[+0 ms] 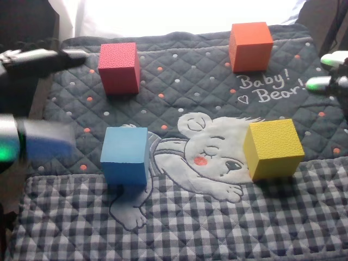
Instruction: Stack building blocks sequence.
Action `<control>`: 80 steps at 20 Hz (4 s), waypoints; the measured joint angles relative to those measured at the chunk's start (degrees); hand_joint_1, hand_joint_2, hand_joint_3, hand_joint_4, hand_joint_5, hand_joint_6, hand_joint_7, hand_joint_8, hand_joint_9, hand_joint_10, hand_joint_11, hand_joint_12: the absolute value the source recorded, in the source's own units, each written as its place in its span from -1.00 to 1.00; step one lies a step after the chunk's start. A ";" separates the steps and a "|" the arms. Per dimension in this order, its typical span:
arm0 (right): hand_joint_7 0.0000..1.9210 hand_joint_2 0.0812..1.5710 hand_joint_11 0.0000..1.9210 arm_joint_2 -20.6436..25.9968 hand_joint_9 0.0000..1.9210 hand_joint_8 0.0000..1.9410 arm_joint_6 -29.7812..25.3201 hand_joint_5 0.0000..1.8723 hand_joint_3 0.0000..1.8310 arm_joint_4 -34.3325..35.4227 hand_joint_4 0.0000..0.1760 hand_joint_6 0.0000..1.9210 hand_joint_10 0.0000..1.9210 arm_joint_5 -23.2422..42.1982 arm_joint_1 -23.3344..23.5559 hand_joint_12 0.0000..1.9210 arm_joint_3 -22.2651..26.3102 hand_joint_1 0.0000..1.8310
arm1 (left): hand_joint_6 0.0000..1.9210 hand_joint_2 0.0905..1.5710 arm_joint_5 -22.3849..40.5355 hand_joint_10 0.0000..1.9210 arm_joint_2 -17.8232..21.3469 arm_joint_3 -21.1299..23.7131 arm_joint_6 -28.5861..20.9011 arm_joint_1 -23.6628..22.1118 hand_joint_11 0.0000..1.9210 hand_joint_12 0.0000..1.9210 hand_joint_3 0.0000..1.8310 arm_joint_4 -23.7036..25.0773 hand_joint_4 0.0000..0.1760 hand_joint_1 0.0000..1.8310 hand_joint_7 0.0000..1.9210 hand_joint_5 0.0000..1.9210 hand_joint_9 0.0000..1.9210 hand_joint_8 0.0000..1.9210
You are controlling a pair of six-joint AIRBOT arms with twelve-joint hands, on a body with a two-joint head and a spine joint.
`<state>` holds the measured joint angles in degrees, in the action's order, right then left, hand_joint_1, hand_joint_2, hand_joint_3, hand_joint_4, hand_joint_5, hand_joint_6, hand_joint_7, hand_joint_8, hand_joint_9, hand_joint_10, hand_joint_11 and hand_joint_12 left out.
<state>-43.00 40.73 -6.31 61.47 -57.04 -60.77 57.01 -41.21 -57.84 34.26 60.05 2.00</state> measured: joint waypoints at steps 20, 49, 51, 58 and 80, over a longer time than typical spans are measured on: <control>-0.93 0.33 -1.00 0.42 -0.87 -0.99 0.00 -0.66 -1.00 0.04 0.38 -0.99 -1.00 0.00 0.37 -0.40 -0.28 -0.17 | -1.00 0.01 -31.54 -0.96 -10.49 -4.59 -14.27 -22.69 -0.90 0.46 -1.00 43.89 1.00 -0.08 -0.55 -0.61 -0.55 -0.99; -0.88 0.36 -0.96 -0.02 -0.84 -1.00 0.00 -0.56 -1.00 0.02 -0.03 -1.00 -1.00 -0.13 0.81 -0.48 -0.70 -0.11 | -0.94 0.28 -38.51 0.22 -16.24 -19.45 -2.69 -45.09 -0.06 0.26 -1.00 29.68 -1.00 0.53 0.14 0.42 0.06 -0.13; -0.88 0.35 -0.97 -0.31 -0.85 -1.00 0.00 -0.56 -1.00 0.00 0.07 -1.00 -1.00 0.07 0.81 -0.48 -0.70 -0.13 | -0.93 0.25 -40.22 0.07 -18.56 -22.27 -2.67 -44.02 -0.10 0.21 -1.00 26.80 -1.00 0.54 0.26 0.44 0.09 -0.36; -0.86 0.34 -0.99 -0.48 -0.83 -1.00 0.00 -0.54 -1.00 -0.39 -0.12 -1.00 -1.00 -0.09 0.81 -0.41 -0.70 -0.16 | -0.16 0.32 -44.59 0.15 -23.71 -27.52 -2.71 -41.99 -0.13 0.11 -1.00 24.28 -1.00 0.52 0.17 0.05 0.04 -0.23; -0.85 0.36 -1.00 -0.83 -0.88 -1.00 0.00 -0.54 -1.00 -0.46 0.02 -1.00 -1.00 -0.04 0.81 -0.61 -1.40 -0.08 | -0.87 0.24 -47.80 0.38 -27.98 -32.39 -3.58 -40.48 -0.40 0.87 -1.00 23.45 -1.00 0.33 -0.10 -0.11 -0.24 -0.08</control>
<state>-43.83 40.73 -6.76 61.43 -56.23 -62.17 9.21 -69.19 -90.24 30.68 19.57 25.45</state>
